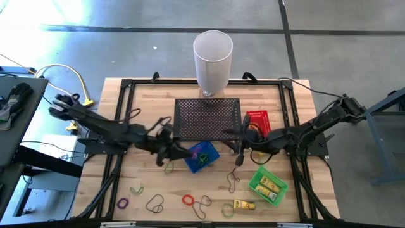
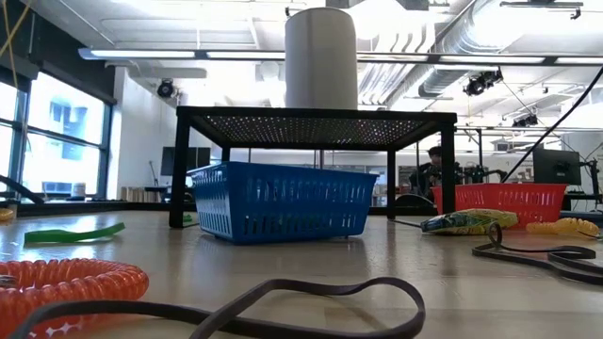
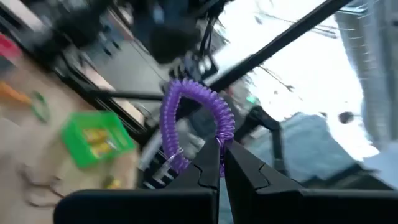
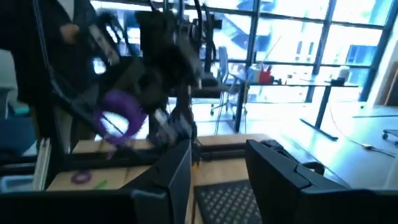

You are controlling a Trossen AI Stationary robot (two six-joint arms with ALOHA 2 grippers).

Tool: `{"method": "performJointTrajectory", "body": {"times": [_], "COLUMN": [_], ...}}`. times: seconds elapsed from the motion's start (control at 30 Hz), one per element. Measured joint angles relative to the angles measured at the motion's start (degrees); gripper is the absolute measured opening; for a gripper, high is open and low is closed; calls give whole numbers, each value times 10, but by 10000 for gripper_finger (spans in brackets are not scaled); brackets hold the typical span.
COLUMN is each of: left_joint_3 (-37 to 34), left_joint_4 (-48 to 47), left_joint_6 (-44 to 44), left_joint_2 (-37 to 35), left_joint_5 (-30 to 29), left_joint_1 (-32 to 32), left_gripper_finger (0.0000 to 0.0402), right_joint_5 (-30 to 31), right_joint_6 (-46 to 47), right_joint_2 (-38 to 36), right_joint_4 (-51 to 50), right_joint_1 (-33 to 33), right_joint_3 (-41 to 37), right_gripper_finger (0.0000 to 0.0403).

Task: Pick & Place Office Desk Supplies
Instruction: Put the violet spring keychain into the red bin

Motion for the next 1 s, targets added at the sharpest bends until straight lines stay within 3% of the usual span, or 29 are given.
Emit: {"method": "performJointTrajectory", "body": {"times": [0.17, 0.37, 0.6, 1.0], "left_joint_3": [0, 0, 0, 0], "left_joint_4": [90, 141, 149, 149], "left_joint_6": [-87, -162, -168, -164], "left_joint_2": [73, 128, 133, 133], "left_joint_5": [126, 196, 200, 199], "left_joint_1": [43, 71, 78, 85], "left_gripper_finger": [2, 3, 3, 3], "right_joint_5": [-70, -181, -287, -286], "right_joint_6": [33, 168, 256, 252], "right_joint_2": [0, 0, 2, 76], "right_joint_4": [4, -29, -51, 2], "right_joint_1": [-12, -41, -63, -65], "right_joint_3": [0, 0, 0, -1], "right_gripper_finger": [141, 151, 170, 200]}}
